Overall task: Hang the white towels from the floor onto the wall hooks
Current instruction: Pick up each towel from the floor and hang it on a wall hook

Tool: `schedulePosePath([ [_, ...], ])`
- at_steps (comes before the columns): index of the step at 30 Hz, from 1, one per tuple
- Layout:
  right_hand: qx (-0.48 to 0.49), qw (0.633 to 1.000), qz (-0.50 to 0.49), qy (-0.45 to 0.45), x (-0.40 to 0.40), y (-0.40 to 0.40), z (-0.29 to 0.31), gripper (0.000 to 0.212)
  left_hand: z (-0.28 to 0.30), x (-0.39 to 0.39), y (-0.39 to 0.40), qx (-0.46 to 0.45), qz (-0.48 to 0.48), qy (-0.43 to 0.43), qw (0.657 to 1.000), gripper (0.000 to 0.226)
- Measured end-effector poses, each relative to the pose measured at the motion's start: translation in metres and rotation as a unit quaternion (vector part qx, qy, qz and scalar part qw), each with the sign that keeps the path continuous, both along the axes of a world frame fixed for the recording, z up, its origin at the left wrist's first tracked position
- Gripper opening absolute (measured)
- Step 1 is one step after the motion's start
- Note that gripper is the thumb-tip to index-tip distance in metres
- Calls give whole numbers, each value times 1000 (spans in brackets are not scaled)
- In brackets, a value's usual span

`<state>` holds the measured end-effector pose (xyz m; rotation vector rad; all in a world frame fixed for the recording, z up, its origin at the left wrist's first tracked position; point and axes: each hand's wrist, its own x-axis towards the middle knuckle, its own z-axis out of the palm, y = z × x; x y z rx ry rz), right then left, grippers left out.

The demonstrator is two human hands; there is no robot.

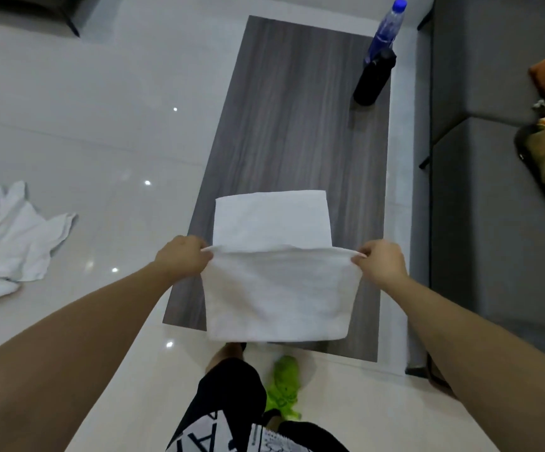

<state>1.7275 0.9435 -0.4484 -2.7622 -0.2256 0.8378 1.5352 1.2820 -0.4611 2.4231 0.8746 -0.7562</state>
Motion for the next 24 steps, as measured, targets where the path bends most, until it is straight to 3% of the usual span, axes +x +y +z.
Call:
schedulePosePath([
  [6,64,989,-111,-68,89,75,-1,27,-16,83,56,72,68,-54,994,29],
  [9,90,979,-169,-66,110,102,-12,34,-30,104,73,62,112,-66,990,30],
  [16,18,986,-147,76,47,85,-81,35,-84,74,56,-49,97,45,993,25],
  [24,-73,962,-170,199,-31,23,-154,46,-147,-7,-9,-119,144,128,974,30],
])
